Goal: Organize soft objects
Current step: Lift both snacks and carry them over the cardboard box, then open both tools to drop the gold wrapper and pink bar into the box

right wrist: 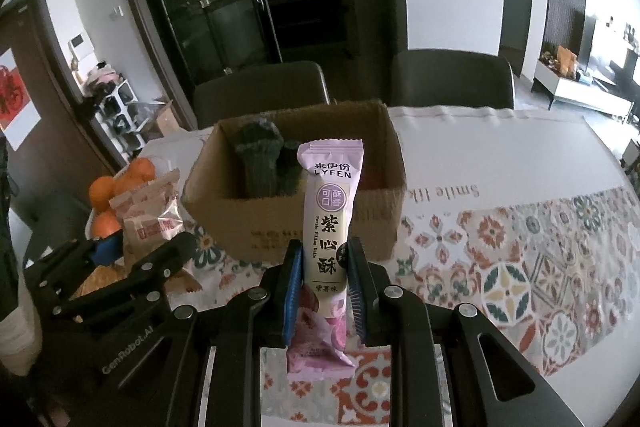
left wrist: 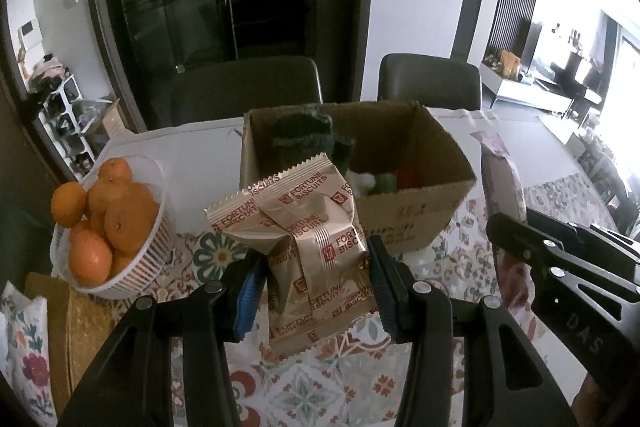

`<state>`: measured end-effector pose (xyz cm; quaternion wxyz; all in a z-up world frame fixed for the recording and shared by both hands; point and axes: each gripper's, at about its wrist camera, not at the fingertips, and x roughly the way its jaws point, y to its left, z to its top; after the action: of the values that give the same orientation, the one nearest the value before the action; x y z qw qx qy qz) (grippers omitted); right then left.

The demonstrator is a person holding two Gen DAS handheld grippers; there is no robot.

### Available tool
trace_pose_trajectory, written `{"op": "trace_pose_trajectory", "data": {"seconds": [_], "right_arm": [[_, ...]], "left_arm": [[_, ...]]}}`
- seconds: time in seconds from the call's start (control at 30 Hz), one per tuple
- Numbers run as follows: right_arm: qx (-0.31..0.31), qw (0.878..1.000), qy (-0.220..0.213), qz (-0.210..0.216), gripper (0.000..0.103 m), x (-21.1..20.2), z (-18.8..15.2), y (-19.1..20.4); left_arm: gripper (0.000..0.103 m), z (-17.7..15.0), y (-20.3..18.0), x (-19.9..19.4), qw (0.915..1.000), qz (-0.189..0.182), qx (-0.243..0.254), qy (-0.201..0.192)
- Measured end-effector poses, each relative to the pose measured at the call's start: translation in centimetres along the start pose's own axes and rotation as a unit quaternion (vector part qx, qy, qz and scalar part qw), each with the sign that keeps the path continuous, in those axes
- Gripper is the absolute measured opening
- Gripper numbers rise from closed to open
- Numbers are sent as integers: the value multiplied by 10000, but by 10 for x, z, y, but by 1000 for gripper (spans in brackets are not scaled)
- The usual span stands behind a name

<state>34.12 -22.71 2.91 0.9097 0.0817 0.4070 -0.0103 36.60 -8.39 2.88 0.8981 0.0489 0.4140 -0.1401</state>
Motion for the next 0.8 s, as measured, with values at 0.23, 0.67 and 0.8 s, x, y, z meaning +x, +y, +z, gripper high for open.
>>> {"op": "trace_pose_trajectory", "data": {"seconds": [0.23,0.67,0.8], "right_arm": [[-102,9999,-47,23,23,11,31,4],[-126,9997,57,223,23,39,83,-2],[-123,9992,267,269,23,58,98,-5]], "left_arm": [[48,25,3,10,10000,-37,-16,61],[48,77,4,41,9997,-94,-73,204],[48,91,4,51,9997,-1,-13,260]]}}
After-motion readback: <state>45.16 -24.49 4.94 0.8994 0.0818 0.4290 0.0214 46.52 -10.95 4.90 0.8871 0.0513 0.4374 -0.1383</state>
